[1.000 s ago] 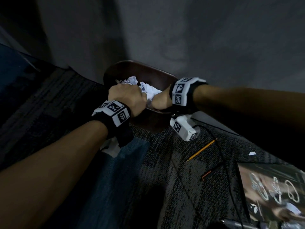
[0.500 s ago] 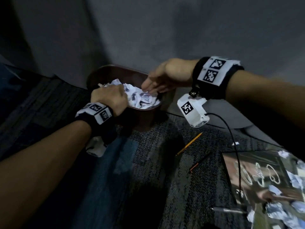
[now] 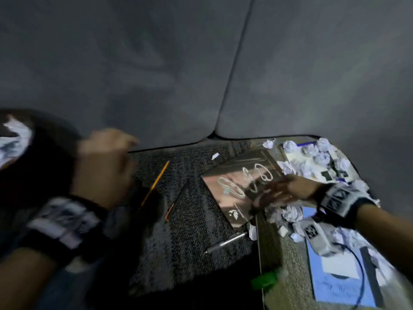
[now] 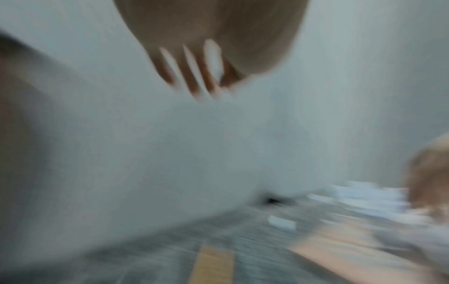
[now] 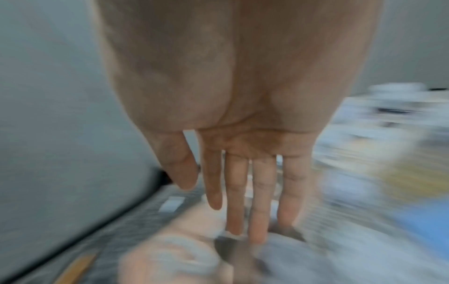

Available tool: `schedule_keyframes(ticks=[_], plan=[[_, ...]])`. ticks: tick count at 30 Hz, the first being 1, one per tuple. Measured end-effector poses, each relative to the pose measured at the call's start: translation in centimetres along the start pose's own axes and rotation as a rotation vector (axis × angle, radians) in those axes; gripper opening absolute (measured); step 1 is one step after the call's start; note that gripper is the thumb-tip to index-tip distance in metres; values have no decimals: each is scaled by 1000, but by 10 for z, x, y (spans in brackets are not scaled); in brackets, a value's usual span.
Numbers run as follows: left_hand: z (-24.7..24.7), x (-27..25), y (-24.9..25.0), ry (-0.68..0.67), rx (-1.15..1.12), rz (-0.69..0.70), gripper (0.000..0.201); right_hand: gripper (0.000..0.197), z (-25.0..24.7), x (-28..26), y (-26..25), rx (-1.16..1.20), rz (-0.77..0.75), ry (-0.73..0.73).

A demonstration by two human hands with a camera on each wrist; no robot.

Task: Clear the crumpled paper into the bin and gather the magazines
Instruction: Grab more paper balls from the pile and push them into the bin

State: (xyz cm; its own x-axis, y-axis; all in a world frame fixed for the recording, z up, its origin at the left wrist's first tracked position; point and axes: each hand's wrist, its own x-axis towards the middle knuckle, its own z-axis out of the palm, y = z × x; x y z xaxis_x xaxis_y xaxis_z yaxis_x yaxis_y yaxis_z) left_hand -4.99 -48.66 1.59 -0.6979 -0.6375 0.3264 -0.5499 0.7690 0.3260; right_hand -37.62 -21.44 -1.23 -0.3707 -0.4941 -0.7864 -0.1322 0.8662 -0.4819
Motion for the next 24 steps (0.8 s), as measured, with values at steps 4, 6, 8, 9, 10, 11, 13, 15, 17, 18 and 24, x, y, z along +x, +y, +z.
schedule_keyframes(ticks=[4, 6, 8, 9, 10, 11, 13, 15, 17, 18, 24], plan=[[134, 38, 94, -499, -161, 118, 47, 23, -12, 7, 89, 147, 21, 66], [194, 64, 104, -600, -110, 42, 53, 21, -14, 8, 115, 195, -57, 132], [231, 82, 110, -629, -22, 28, 53, 22, -16, 0, 130, 130, -174, 260], [241, 88, 113, -633, 29, 43, 51, 22, -17, -5, 134, 73, -221, 329], [249, 93, 114, -636, 57, 63, 48, 21, -17, -12, 137, 24, -242, 393], [253, 95, 117, -651, 66, 58, 44, 23, -16, -18, 140, -36, -259, 451], [254, 99, 117, -655, 23, 17, 30, 48, -6, -25, 143, -240, -331, 484], [249, 102, 114, -622, -3, -1, 15, 82, 11, -22, 138, -427, -425, 392], [243, 106, 113, -619, -14, -11, 6, 93, 35, -9, 131, -596, -405, 352], [240, 107, 118, -609, -29, -16, 5, 93, 46, 0, 130, -627, -372, 360], [238, 64, 217, -507, -341, 236, 2, 57, 72, 24, 140, -652, -298, 552]])
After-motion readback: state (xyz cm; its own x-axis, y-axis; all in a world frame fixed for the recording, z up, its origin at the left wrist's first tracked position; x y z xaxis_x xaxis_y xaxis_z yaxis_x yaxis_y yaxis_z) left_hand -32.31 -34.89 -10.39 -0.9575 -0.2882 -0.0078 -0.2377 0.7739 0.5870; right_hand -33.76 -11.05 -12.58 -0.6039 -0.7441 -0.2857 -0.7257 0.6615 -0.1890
